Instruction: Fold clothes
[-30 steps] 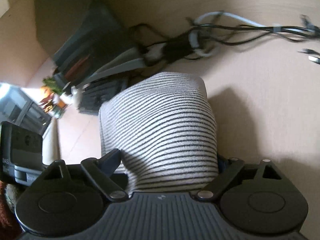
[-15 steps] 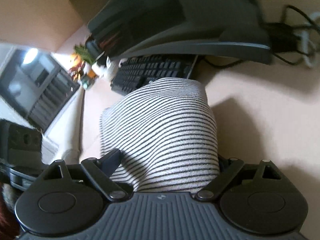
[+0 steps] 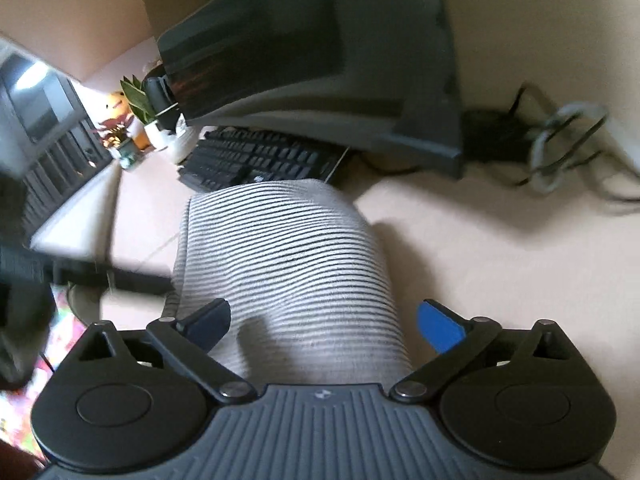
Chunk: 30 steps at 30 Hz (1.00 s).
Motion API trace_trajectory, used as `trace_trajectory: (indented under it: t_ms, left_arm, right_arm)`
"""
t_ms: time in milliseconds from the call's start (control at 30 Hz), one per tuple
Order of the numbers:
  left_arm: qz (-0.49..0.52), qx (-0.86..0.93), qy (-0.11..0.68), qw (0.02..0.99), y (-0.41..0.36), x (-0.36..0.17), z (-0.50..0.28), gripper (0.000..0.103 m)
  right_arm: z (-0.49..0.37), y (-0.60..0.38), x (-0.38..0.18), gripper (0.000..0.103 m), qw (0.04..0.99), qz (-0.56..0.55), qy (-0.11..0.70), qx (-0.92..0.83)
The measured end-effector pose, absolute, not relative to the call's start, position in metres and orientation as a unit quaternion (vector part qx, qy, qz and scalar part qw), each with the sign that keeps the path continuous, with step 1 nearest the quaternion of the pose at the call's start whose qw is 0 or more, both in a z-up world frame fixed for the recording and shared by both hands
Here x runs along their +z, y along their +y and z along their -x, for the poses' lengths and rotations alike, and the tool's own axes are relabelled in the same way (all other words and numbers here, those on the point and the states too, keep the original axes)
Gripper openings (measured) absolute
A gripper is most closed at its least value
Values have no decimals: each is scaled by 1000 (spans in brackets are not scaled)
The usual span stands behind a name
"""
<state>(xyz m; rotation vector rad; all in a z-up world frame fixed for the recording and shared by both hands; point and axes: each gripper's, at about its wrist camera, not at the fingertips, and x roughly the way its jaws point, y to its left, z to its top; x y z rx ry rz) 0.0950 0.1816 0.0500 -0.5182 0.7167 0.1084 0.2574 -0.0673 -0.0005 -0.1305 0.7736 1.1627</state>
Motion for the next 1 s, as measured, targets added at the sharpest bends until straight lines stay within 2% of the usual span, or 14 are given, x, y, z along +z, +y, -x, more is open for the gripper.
trace_trajectory:
  t_ms: [67, 100, 133, 200, 233, 333, 400, 433, 700, 767, 867, 933, 1000]
  left_arm:
    - [247, 36, 324, 913, 181, 64, -102, 65]
    - [247, 25, 314, 916, 180, 69, -106, 64]
    - [249, 12, 313, 916, 178, 69, -113, 64]
    - [252, -15, 314, 915, 172, 66, -128, 62]
    - [248, -22, 322, 913, 168, 61, -136, 60]
    - [232, -20, 364, 902, 163, 30, -158, 57]
    - [234, -13, 380, 895, 167, 8, -166, 48]
    - [241, -13, 378, 894, 170, 5, -166, 46]
    - [281, -12, 364, 888, 186, 5, -164, 46]
    - [297, -5, 353, 887, 190, 11, -156, 47]
    - [295, 17, 328, 897, 193, 30, -134, 53]
    - [280, 38, 316, 906, 196, 42, -119, 54]
    - [276, 61, 312, 907, 204, 50, -104, 54]
  right_arm:
    - [-244, -78, 10, 100, 786, 76, 321, 523]
    - [-238, -82, 15, 96, 796, 81, 302, 518]
    - [-230, -84, 20, 83, 801, 84, 287, 519]
    - [-213, -86, 28, 67, 801, 87, 264, 530]
    - [-204, -84, 28, 66, 794, 93, 263, 540]
    - [-182, -68, 8, 66, 772, 140, 277, 555]
    - [-170, -59, -17, 66, 770, 192, 274, 543]
    - [-165, -58, -22, 66, 777, 203, 257, 537]
    - [-155, -62, 10, 66, 769, 202, 247, 555]
    - [-152, -54, -2, 69, 756, 239, 255, 554]
    - [-139, -47, -30, 84, 747, 322, 219, 540]
    - [-130, -48, -29, 85, 740, 344, 196, 543]
    - [-141, -57, -10, 85, 742, 299, 215, 560]
